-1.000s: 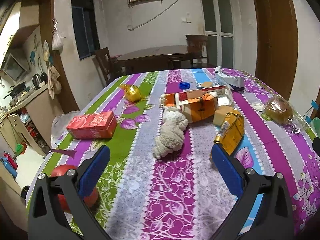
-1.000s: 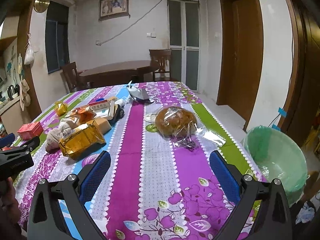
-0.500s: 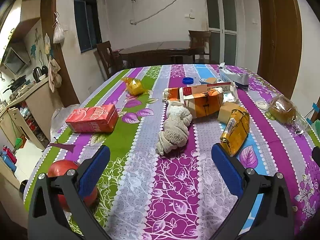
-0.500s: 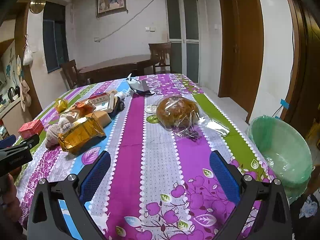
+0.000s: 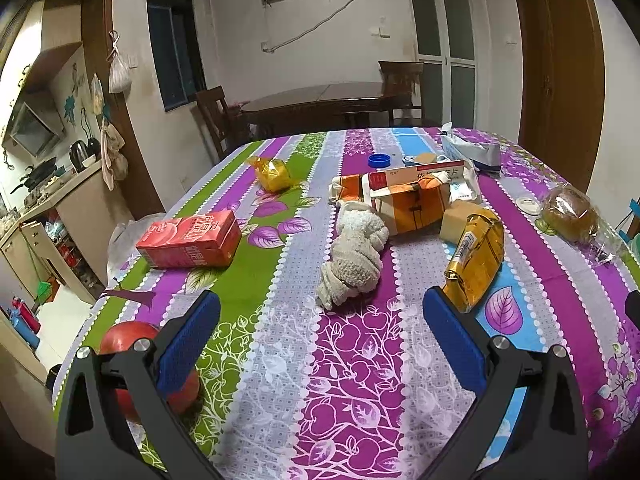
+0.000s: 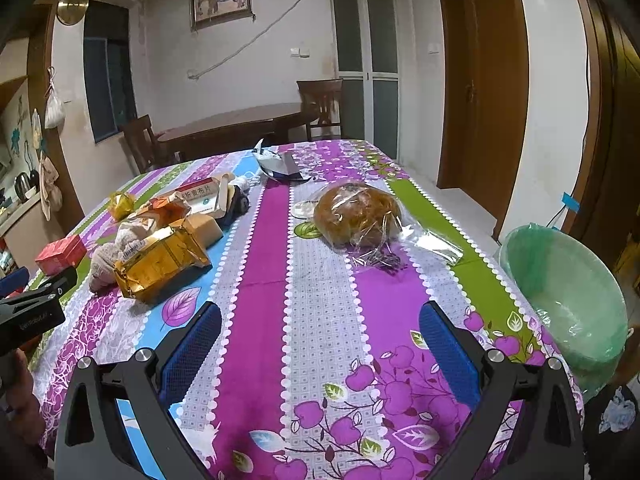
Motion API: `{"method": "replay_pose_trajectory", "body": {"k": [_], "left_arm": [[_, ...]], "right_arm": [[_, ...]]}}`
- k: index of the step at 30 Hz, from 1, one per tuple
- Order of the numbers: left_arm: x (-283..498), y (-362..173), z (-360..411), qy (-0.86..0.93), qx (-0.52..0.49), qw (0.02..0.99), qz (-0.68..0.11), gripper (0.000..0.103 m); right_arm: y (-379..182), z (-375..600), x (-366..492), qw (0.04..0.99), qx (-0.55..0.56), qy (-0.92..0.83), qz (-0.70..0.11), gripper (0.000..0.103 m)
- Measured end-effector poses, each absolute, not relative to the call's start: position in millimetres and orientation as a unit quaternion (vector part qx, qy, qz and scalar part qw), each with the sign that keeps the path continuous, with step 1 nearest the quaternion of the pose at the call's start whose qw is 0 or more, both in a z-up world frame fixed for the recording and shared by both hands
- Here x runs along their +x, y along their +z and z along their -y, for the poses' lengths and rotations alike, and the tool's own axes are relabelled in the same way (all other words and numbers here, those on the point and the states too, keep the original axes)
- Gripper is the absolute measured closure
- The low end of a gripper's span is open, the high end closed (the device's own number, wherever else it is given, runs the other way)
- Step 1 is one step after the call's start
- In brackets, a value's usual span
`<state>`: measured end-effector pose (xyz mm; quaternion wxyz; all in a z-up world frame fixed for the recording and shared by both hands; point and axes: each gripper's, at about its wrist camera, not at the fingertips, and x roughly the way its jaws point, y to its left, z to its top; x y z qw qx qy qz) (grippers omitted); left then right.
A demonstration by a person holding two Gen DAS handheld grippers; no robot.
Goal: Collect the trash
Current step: 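Move both tools toward the items on the table, left toward the gold packet, then close the left gripper on the gold snack packet and lift it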
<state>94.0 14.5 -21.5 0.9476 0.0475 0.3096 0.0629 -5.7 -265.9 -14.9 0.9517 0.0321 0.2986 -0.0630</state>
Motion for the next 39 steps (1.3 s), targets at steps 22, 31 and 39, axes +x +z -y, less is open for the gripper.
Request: {"method": "replay_pose_trajectory", "body": {"k": [22,31,39], "left_arm": [[110.1,-19.0,5.8,-0.100,0.059,0.943,-0.311,0.016],[165.2,-53.7,50.7,-0.171,0.087,0.900,-0.392,0.042],[144.0,-47.5,34.4,-0.216,0.042,0.900,-0.377,0.079]], "right_arm": [[-15.4,263.5,-4.3,0.955,0.040,-0.055,-0.290,0.004],[-22.3,296.5,-16.1,0.950,0.081,-0.079,-0.293,0.004],[-24.7,309.9,-16.4,0.946,0.113,-0.060,-0.296,0.004]]}}
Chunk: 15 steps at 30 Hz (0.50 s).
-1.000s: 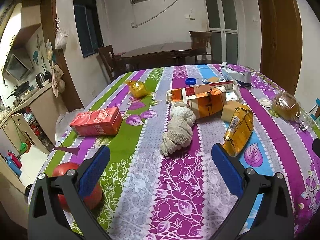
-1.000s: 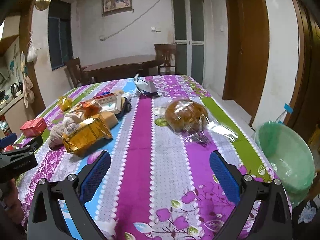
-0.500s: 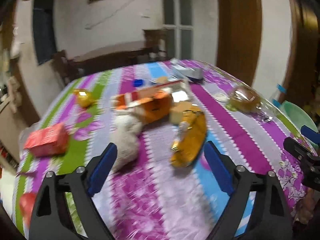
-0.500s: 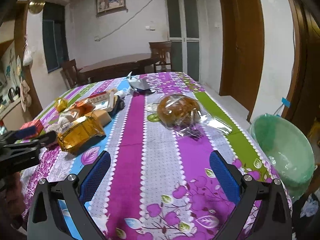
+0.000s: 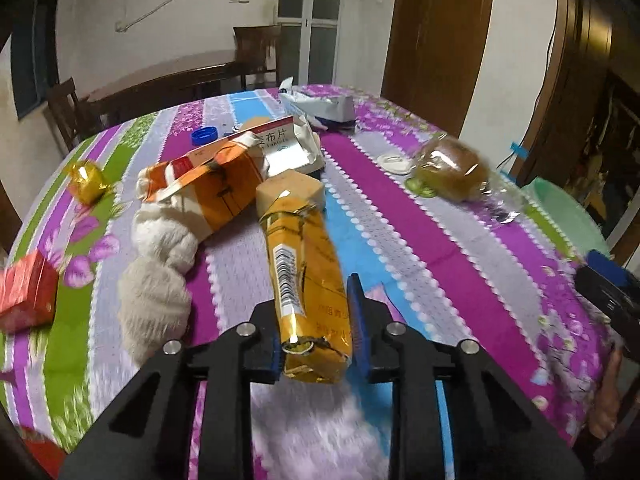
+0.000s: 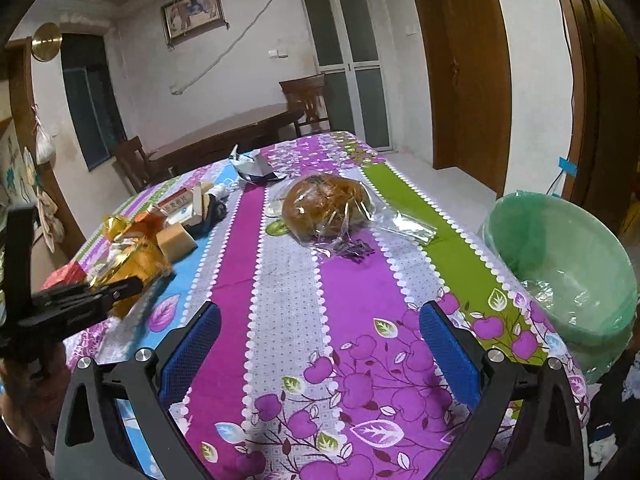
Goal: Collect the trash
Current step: 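Close the left gripper on the gold snack packet and lift it, then grasp the orange-and-white carton with the right gripper while the left holds the gold packet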
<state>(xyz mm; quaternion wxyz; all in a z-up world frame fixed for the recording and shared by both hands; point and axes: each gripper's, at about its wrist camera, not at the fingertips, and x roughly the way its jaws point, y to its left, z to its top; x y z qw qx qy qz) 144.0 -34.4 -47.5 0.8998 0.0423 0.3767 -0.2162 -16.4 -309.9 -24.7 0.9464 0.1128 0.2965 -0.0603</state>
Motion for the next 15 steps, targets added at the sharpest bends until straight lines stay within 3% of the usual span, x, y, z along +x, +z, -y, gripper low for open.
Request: {"method": "replay_pose_trajectory", "body": {"k": [7,11,15], "left_arm": [[82.5,-26.7,-11.6,-0.223,-0.021,0.906,-0.359,0.081],[60.4,-10.9,-25.4,-0.189,-0.010,0.926,-0.326,0.081],[57.1,1.5,-35.6,-0.159,-0.012,0.939,-0.305,0.080]], "right_arm": [[1.0,283.5,4.6,0.961,0.061,0.007,-0.270,0.004],[23.9,237.8,51.6,0.961,-0.038,0.109,-0.253,0.004],[23.5,183.2,122.8,0.915,-0.138,0.251,-0.285,0.005]]}}
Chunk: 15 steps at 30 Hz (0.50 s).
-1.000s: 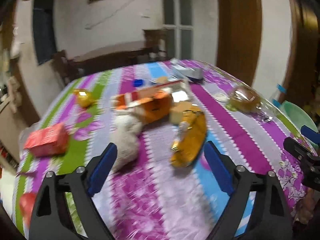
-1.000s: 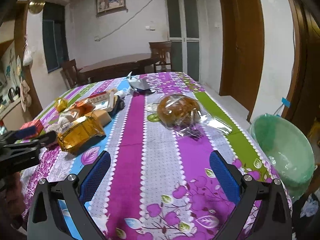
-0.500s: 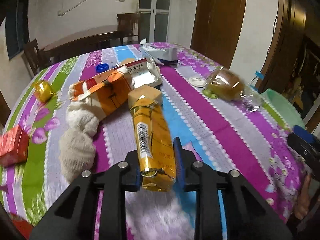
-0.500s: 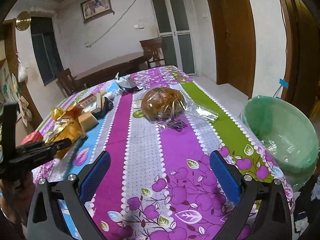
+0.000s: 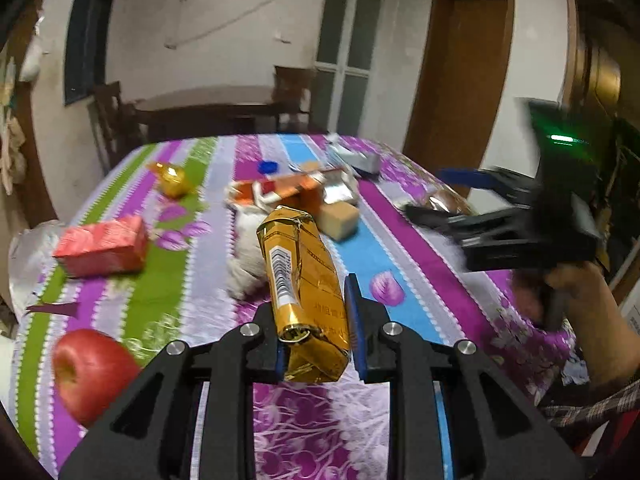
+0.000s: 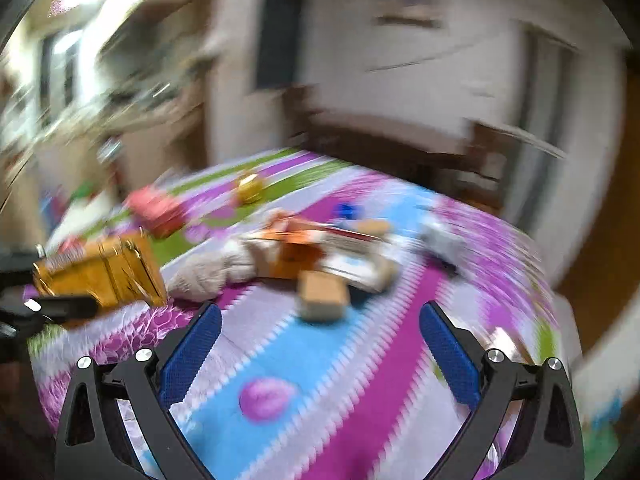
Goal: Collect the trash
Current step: 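Grasp the orange-and-white carton with the right gripper while the left holds the gold packet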
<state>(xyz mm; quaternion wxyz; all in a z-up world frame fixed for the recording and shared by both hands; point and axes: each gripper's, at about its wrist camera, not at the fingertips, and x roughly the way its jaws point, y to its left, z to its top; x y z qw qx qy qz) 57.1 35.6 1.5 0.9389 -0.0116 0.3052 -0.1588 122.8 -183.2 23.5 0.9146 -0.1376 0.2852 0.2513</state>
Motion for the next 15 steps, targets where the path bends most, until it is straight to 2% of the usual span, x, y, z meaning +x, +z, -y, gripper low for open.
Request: {"method": "replay_pose_trajectory", "body": {"k": [4,8,11,13,15], "left_arm": [[63.3,3.7,-47.6,-0.145,-0.018,0.941,-0.307,0.080],[71.7,3.2,-61.5,-0.153,-0.036,0.937,-0.312,0.080],[83.2,3.9,-66.5,-0.166,-0.047,0.934,-0.314,0.080],[89.2,5.3,-66.8,-0.177,-0.049,0.931,-0.316,0.080],[93.3,4.4,-65.4,-0.190,-0.050,0.927,-0.319,0.080]], "right_arm": [[29.8,174.1,189.2,0.905,-0.211,0.251,-0.271,0.005],[35.3,177.0,249.1,0.857,-0.192,0.338,-0.340,0.005],[35.1,154.4,256.0,0.821,-0.232,0.390,-0.345,0.007],[31.8,137.7,257.9,0.789,-0.256,0.431,-0.354,0.014],[22.3,123.9,262.4,0.763,-0.285,0.442,-0.375,0.033]]}}
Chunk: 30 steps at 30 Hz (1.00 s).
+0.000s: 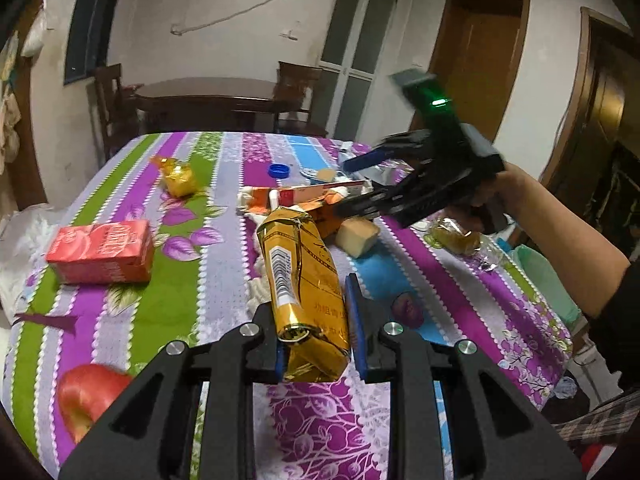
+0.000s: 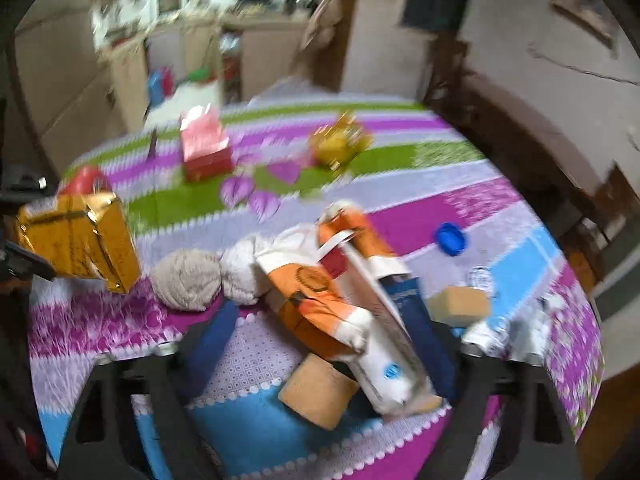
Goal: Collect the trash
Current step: 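Grasp the orange-and-white carton with the right gripper while the left holds the gold packet, then carry both items over the green bin and open both grippers to drop them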
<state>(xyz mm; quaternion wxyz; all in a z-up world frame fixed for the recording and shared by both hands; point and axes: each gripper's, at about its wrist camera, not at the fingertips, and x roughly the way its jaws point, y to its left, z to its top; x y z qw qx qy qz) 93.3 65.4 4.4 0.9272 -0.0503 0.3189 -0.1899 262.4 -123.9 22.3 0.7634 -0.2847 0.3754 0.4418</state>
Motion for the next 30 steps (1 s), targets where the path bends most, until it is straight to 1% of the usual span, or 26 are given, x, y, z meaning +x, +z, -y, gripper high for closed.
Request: {"method": "replay_pose_trajectory", "body": {"k": [4,5,8,10,11,12,13,16,22,27,30], "left_arm": [[97.8,-0.9,-58.3,-0.212,-0.046,0.920,-0.326,0.080],[98.2,-1.7,-57.4,-0.213,-0.044,0.920,-0.325,0.080],[99.6,-3.4,-57.7,-0.216,-0.040,0.921,-0.322,0.080],[100.2,-2.1,-58.1,-0.214,-0.038,0.923,-0.318,0.080],[100.1,-1.3,-58.1,-0.214,-0.037,0.924,-0.316,0.080],[98.8,0.2,-57.3,-0.215,-0.035,0.925,-0.311,0.080],[97.8,1.8,-56.7,-0.216,-0.033,0.926,-0.307,0.080],[96.3,3.3,-50.5,-0.226,-0.024,0.926,-0.300,0.080],[98.6,0.2,-36.4,-0.260,-0.022,0.913,-0.314,0.080],[88.0,3.6,-26.3,-0.280,-0.019,0.911,-0.303,0.080],[88.7,2.0,-21.3,-0.283,-0.029,0.905,-0.317,0.080]], "right_arm": [[4.9,109.0,264.2,0.739,-0.343,0.427,-0.392,0.050],[1.3,105.0,262.8,0.739,-0.353,0.419,-0.392,0.063],[-4.7,98.2,262.8,0.744,-0.343,0.413,-0.397,0.065],[-4.0,99.4,258.4,0.758,-0.330,0.404,-0.391,0.069],[-2.1,102.2,253.6,0.766,-0.319,0.401,-0.388,0.072],[1.0,104.7,245.8,0.779,-0.306,0.395,-0.379,0.083],[7.2,110.6,235.7,0.794,-0.289,0.387,-0.369,0.086],[23.9,125.2,205.8,0.829,-0.252,0.365,-0.341,0.086],[47.7,148.9,141.3,0.885,-0.187,0.306,-0.298,0.086],[61.0,191.5,95.1,0.930,-0.076,0.229,-0.278,0.086],[63.8,223.2,71.5,0.949,-0.026,0.171,-0.263,0.086]]}}
